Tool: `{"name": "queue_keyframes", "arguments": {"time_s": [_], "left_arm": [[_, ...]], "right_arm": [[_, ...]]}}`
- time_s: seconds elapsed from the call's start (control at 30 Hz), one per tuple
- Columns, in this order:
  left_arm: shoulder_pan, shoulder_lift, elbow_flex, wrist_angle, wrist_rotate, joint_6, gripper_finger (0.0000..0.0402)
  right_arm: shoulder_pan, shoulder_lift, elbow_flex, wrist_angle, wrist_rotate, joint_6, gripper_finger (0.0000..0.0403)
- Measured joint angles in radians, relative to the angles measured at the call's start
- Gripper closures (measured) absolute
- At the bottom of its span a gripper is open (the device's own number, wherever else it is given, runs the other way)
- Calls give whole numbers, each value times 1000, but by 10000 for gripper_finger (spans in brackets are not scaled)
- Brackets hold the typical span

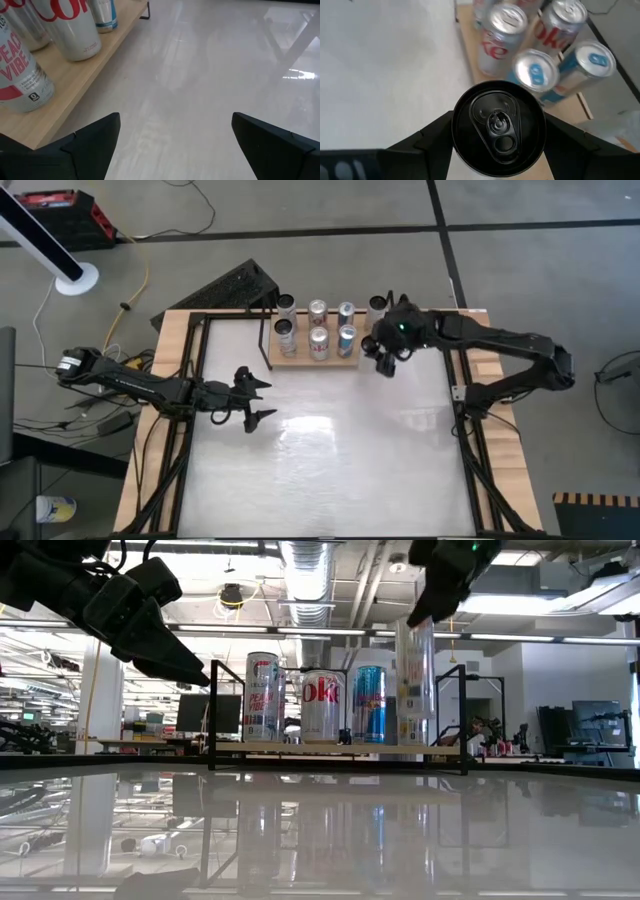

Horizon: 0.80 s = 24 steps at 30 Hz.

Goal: Place canned beverage on shelf
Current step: Put the white-yellow soda can on the shelf aligned with the other white-yellow soda can

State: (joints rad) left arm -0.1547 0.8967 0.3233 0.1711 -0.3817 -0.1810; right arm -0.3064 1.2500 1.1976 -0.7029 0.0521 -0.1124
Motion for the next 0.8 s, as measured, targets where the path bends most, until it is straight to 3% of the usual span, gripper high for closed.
{"name": "queue_keyframes", "arguments": {"time_s": [0.2,0.8], "left_arm": [[0,0,0,-6,0,0,34],[0,0,0,-8,0,-6,34]], "right_arm": [[-109,27,-1,3,-77,-59,127],[-281,32,-91,63,-137,-134,120]]}}
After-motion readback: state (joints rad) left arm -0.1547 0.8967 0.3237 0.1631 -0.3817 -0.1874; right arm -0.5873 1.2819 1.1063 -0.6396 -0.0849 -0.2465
